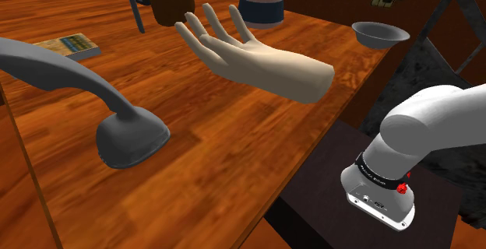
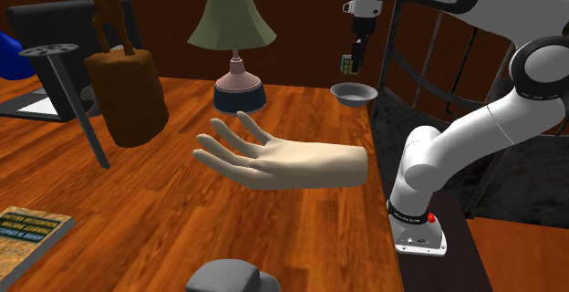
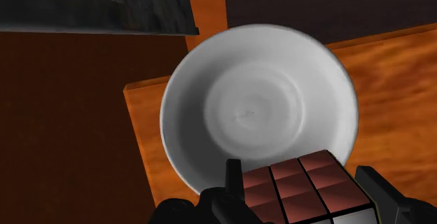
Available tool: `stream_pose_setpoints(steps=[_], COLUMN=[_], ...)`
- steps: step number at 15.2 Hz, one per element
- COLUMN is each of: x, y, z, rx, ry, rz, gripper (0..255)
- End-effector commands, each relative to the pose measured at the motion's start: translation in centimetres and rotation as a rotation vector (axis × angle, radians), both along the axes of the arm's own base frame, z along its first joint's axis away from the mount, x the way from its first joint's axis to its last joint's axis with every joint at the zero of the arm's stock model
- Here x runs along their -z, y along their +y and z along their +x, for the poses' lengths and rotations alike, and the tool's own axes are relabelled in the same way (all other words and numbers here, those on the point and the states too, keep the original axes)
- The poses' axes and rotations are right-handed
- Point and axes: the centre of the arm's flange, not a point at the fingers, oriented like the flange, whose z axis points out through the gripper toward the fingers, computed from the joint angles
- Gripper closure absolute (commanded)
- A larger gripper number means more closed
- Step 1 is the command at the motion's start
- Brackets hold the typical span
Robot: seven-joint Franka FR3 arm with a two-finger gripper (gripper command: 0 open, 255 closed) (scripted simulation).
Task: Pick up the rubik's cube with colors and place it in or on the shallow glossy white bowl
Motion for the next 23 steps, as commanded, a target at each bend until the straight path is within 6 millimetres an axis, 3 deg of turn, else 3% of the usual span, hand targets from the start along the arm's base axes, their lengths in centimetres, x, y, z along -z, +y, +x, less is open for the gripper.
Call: stream_pose_setpoints(steps=[1, 13, 20, 21, 23], x=[0.5, 6.8, 6.8, 6.8, 6.8], y=[-1.1, -1.1, -1.1, -1.1, -1.1], z=[-0.4, -0.4, -0.4, -0.4, -0.4], rx=[-0.002, -0.002, -0.002, -0.002, -0.002], ry=[0.001, 0.001, 0.001, 0.001, 0.001], rz=[-0.001, -0.001, -0.001, -0.001, -0.001], gripper=[255, 255, 255, 0, 0])
